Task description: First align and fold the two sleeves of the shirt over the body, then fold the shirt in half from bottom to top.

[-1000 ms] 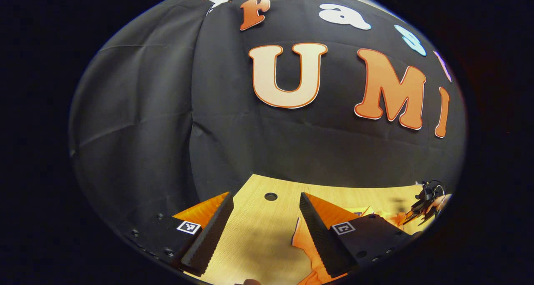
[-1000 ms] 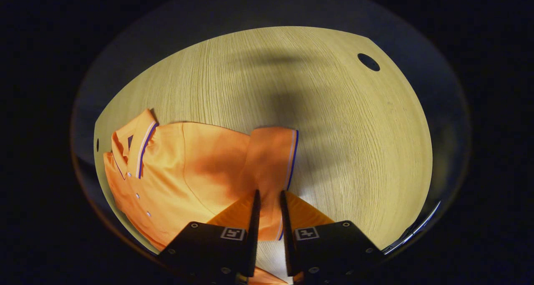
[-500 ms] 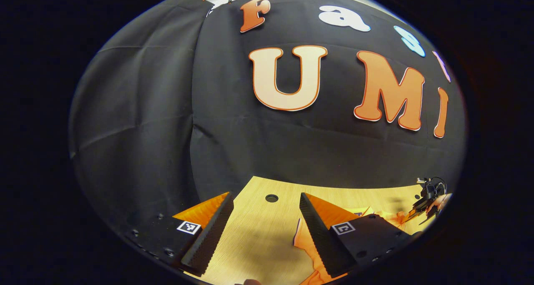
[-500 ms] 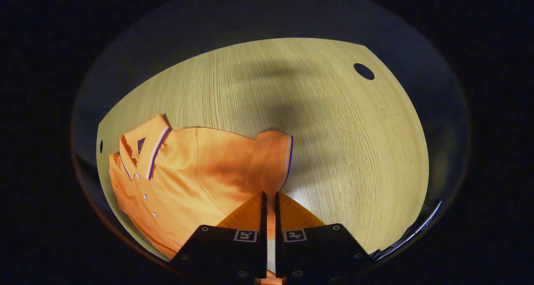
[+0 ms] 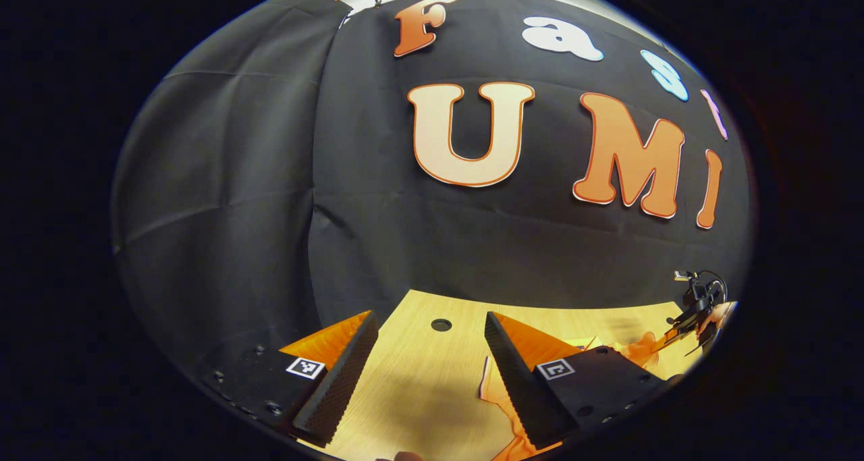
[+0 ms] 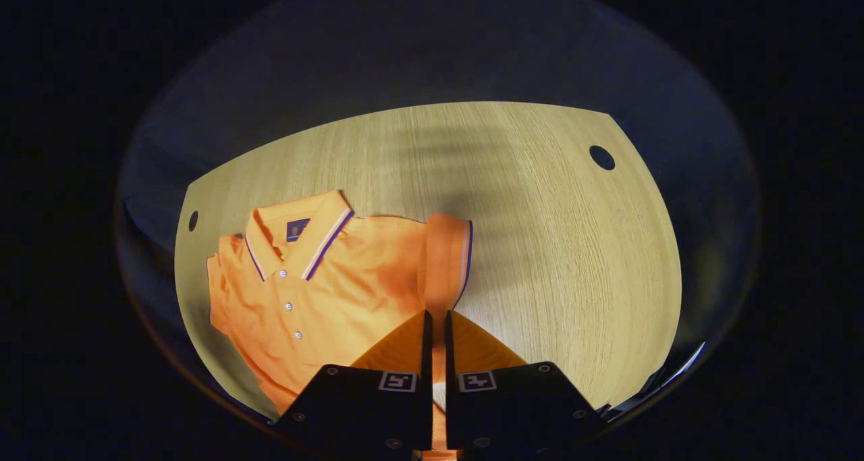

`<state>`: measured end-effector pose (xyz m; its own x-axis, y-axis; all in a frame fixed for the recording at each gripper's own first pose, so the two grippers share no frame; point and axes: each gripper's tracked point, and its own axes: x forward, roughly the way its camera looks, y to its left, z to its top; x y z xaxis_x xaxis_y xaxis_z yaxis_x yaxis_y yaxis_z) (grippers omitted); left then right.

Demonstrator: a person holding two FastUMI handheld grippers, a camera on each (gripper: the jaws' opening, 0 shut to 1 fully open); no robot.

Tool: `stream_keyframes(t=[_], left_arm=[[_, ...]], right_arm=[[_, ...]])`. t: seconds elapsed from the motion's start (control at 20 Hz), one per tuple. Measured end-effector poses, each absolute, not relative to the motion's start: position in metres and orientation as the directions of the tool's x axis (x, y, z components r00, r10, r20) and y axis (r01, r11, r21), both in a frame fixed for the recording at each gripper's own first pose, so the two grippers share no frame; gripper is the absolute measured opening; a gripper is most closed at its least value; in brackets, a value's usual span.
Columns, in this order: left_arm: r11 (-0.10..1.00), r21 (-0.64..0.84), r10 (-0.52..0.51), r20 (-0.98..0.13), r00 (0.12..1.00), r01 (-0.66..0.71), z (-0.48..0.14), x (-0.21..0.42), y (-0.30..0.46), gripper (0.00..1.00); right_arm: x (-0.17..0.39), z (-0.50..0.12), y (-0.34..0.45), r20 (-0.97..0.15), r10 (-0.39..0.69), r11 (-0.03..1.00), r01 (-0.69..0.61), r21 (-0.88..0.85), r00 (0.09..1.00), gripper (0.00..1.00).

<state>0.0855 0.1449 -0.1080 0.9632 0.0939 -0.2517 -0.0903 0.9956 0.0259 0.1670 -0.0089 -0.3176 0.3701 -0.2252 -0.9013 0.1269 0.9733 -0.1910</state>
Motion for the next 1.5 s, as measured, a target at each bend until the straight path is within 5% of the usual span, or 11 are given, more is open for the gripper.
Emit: stream_keyframes(t=[0.5, 0.95, 1.15, 1.35, 1.5], left_arm=[[0.995, 0.023, 0.102, -0.247, 0.964, -0.099, -0.108, 0.074, 0.196, 0.98], [0.993, 0.035, 0.117, -0.261, 0.958, -0.112, -0.11, 0.063, 0.228, 0.98], [0.994, 0.043, 0.104, -0.267, 0.958, -0.097, -0.113, 0.06, 0.228, 0.98], [0.996, 0.036, 0.085, -0.274, 0.958, -0.078, -0.114, 0.064, 0.221, 0.98], [0.998, 0.035, 0.064, -0.285, 0.956, -0.056, -0.119, 0.068, 0.21, 0.98]], right_arm=[[0.161, -0.32, 0.088, -0.901, -0.189, 0.975, -0.033, -0.219, 0.39, 0.08], [0.149, -0.355, 0.168, -0.942, -0.042, 0.989, -0.121, -0.087, 0.334, 0.08], [0.145, -0.358, 0.194, -0.943, 0.036, 0.991, -0.131, -0.008, 0.332, 0.32], [0.145, -0.35, 0.201, -0.923, 0.05, 0.99, -0.14, -0.004, 0.382, 0.97], [0.149, -0.334, 0.198, -0.891, 0.038, 0.991, -0.135, -0.026, 0.452, 0.99]])
